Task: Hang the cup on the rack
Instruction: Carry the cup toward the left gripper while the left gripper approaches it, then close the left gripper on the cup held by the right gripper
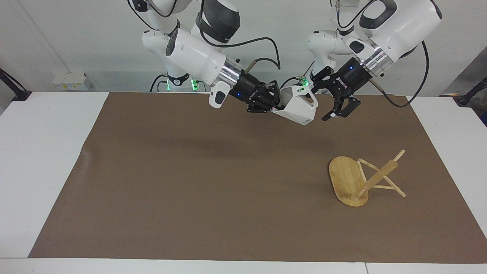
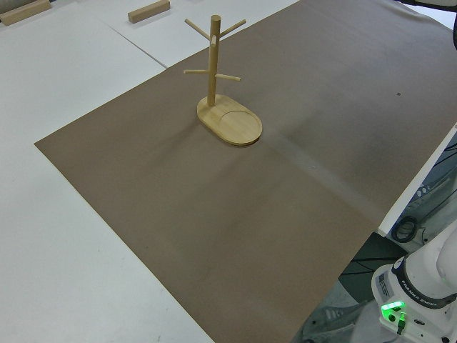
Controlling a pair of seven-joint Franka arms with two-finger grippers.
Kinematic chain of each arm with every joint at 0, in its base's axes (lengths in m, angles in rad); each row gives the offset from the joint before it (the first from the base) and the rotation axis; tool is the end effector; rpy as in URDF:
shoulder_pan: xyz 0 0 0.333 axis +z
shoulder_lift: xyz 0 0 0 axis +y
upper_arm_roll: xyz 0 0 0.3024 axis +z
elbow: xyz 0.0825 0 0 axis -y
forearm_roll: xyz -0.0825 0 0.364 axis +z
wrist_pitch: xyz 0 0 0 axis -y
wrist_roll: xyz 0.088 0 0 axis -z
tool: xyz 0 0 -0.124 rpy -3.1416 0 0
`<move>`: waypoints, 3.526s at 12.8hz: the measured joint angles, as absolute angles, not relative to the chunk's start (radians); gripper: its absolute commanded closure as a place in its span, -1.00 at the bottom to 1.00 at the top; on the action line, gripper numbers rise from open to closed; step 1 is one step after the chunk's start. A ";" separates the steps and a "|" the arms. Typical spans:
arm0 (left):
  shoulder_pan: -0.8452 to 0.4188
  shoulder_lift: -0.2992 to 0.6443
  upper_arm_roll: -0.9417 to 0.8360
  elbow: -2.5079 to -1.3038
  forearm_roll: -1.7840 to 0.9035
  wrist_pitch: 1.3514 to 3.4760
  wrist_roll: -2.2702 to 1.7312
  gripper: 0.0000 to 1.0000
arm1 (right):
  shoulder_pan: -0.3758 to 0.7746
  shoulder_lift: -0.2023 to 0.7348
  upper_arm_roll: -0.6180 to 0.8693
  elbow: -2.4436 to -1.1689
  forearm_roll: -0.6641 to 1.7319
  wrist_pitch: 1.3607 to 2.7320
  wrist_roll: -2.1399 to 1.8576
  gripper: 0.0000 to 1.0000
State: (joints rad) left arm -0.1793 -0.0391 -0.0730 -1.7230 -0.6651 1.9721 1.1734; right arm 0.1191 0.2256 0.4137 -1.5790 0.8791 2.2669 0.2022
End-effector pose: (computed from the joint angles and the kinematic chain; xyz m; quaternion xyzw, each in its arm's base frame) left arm 0.5329 -0.1890 0.6021 0.7622 -0.5493 0.2614 0.2213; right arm 0.5622 0.3353 0.5610 -0.8812 0.0566 -0.0438 0.4672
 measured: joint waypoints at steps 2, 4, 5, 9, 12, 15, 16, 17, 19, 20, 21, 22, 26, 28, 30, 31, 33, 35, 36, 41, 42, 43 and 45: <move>-0.180 -0.022 -0.085 -1.709 -0.665 1.972 1.173 -1.00 | 0.119 0.226 0.414 -1.579 0.879 2.267 0.202 1.00; -0.183 -0.018 -0.105 -1.706 -0.665 1.972 1.173 -1.00 | 0.119 0.226 0.414 -1.579 0.879 2.267 0.206 1.00; -0.193 -0.018 -0.109 -1.706 -0.665 1.979 1.173 -1.00 | 0.119 0.225 0.414 -1.579 0.879 2.267 0.207 1.00; -0.227 -0.010 -0.109 -1.705 -0.648 2.025 1.173 -1.00 | 0.119 0.223 0.411 -1.586 0.878 2.266 0.207 1.00; -0.230 -0.009 -0.109 -1.705 -0.641 2.026 1.173 -0.40 | 0.119 0.223 0.410 -1.588 0.878 2.266 0.207 1.00; -0.248 -0.008 -0.110 -1.699 -0.539 2.036 1.174 0.84 | 0.119 0.222 0.409 -1.596 0.876 2.261 0.207 1.00; -0.258 -0.008 -0.110 -1.698 -0.505 2.043 1.175 0.93 | 0.118 0.222 0.408 -1.598 0.876 2.259 0.206 1.00; -0.263 -0.008 -0.111 -1.698 -0.492 2.048 1.175 0.98 | 0.116 0.222 0.408 -1.598 0.876 2.258 0.204 1.00; -0.265 -0.006 -0.110 -1.697 -0.489 2.049 1.175 1.00 | 0.115 0.222 0.408 -1.599 0.876 2.258 0.203 1.00; -0.265 -0.006 -0.110 -1.697 -0.489 2.049 1.175 1.00 | 0.115 0.222 0.408 -1.600 0.876 2.258 0.203 1.00; -0.265 -0.006 -0.110 -1.697 -0.489 2.049 1.175 1.00 | 0.115 0.222 0.408 -1.600 0.876 2.258 0.203 1.00; -0.265 -0.006 -0.110 -1.698 -0.489 2.049 1.175 1.00 | 0.115 0.222 0.408 -1.600 0.876 2.258 0.203 1.00; -0.265 -0.006 -0.110 -1.702 -0.489 2.048 1.173 1.00 | 0.116 0.222 0.408 -1.604 0.875 2.258 0.203 1.00; -0.265 -0.006 -0.110 -1.706 -0.489 2.047 1.164 1.00 | 0.116 0.222 0.408 -1.606 0.875 2.257 0.203 1.00; -0.266 -0.006 -0.110 -1.710 -0.489 2.046 1.157 1.00 | 0.116 0.223 0.408 -1.609 0.875 2.254 0.203 1.00; -0.266 -0.006 -0.110 -1.711 -0.489 2.045 1.155 1.00 | 0.116 0.223 0.408 -1.610 0.875 2.253 0.203 1.00; -0.266 -0.007 -0.110 -1.714 -0.489 2.045 1.151 1.00 | 0.116 0.223 0.407 -1.611 0.875 2.251 0.204 1.00; -0.266 -0.008 -0.110 -1.715 -0.489 2.043 1.147 1.00 | 0.116 0.223 0.407 -1.611 0.875 2.249 0.207 1.00; -0.266 -0.009 -0.109 -1.715 -0.489 2.038 1.145 1.00 | 0.116 0.223 0.408 -1.611 0.875 2.247 0.208 1.00; -0.265 -0.016 -0.101 -1.715 -0.489 2.001 1.112 1.00 | 0.119 0.223 0.411 -1.611 0.875 2.236 0.219 1.00; -0.265 -0.017 -0.100 -1.715 -0.489 1.997 1.102 1.00 | 0.119 0.223 0.411 -1.611 0.875 2.235 0.219 1.00; -0.265 -0.017 -0.100 -1.715 -0.489 1.993 1.094 1.00 | 0.119 0.223 0.411 -1.611 0.875 2.234 0.219 1.00; -0.262 -0.019 -0.100 -1.715 -0.489 1.985 1.086 1.00 | 0.121 0.223 0.411 -1.611 0.875 2.233 0.221 1.00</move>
